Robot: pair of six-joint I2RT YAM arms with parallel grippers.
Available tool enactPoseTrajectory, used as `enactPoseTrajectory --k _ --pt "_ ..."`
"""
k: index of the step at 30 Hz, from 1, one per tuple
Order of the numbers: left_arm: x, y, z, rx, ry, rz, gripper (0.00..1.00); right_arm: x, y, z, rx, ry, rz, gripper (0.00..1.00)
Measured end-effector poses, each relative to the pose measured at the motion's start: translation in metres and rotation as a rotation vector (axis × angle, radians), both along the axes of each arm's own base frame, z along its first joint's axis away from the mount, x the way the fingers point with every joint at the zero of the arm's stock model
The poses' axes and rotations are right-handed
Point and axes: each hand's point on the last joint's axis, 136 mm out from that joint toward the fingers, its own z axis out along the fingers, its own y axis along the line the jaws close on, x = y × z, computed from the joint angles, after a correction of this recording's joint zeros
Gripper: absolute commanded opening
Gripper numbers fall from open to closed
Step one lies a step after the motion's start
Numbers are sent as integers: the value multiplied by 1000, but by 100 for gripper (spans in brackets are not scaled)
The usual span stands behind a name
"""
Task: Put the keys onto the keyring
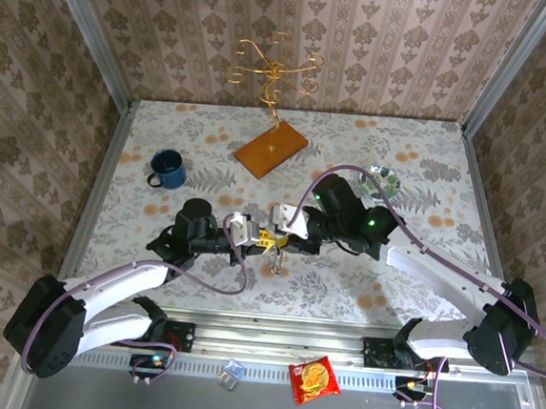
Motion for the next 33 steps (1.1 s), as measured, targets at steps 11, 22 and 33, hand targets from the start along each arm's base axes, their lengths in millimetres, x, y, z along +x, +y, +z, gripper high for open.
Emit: enactPoseTrajectory --k 11,22,33 --pt "-1 0 4 -11 -9 0 0 -5 -7 -9 17 68 -28 13" --pt "-1 0 6 -17 -9 1 0 -3 -9 -10 24 81 -39 0" --pt "-2 0 9 -38 2 -6 0 1 -6 -26 41 78 -42 22"
